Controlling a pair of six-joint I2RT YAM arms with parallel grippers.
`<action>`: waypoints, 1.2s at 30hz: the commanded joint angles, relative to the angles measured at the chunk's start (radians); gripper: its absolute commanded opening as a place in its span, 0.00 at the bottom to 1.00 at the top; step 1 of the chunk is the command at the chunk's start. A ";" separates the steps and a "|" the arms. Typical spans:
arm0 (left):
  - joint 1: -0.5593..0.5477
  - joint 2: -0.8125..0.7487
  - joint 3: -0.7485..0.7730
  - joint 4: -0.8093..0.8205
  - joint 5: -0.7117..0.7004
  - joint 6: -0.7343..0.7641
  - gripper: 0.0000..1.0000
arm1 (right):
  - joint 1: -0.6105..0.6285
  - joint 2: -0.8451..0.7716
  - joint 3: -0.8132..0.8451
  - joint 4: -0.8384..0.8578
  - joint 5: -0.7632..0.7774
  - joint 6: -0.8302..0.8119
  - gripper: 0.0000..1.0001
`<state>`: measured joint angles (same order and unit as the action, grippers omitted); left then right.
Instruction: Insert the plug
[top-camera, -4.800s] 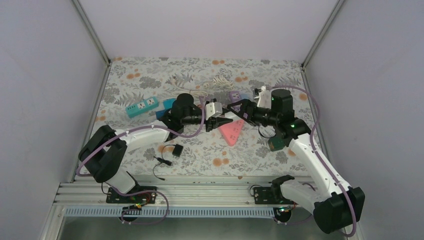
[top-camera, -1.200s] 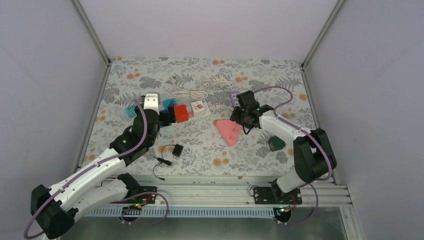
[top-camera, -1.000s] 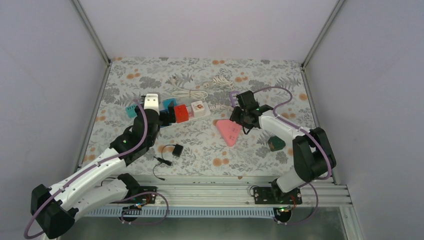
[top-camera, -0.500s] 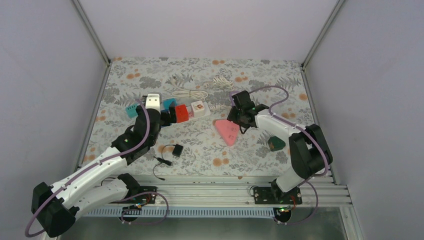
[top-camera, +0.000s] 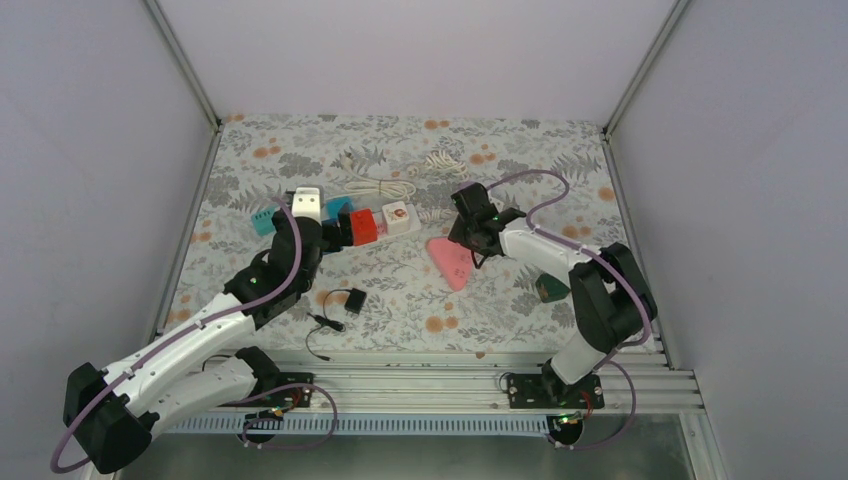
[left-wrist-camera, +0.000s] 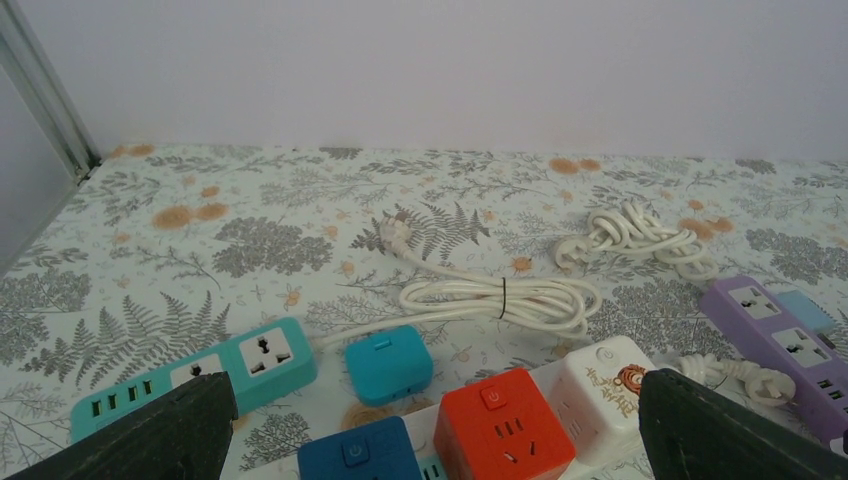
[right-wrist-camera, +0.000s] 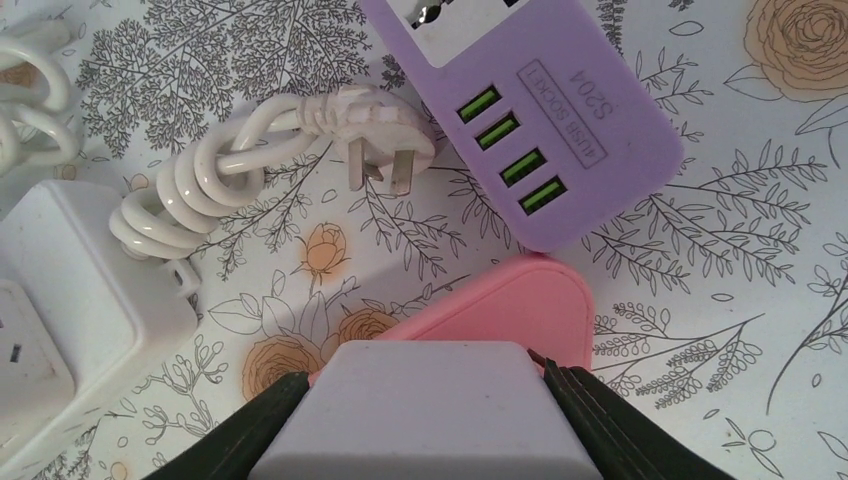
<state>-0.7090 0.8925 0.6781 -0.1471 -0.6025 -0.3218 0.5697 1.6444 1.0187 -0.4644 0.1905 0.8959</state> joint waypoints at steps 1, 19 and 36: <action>0.003 -0.001 0.003 0.002 -0.022 0.013 1.00 | 0.020 0.113 -0.092 -0.044 -0.023 0.060 0.37; 0.003 0.000 0.009 -0.005 -0.025 0.012 1.00 | 0.031 0.125 -0.067 -0.049 -0.021 0.101 0.45; 0.004 0.000 0.033 -0.026 -0.017 0.001 1.00 | 0.039 -0.080 0.024 -0.107 0.061 0.095 0.99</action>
<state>-0.7090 0.8932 0.6785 -0.1596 -0.6167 -0.3225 0.6022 1.6455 1.0210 -0.5362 0.2005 1.0035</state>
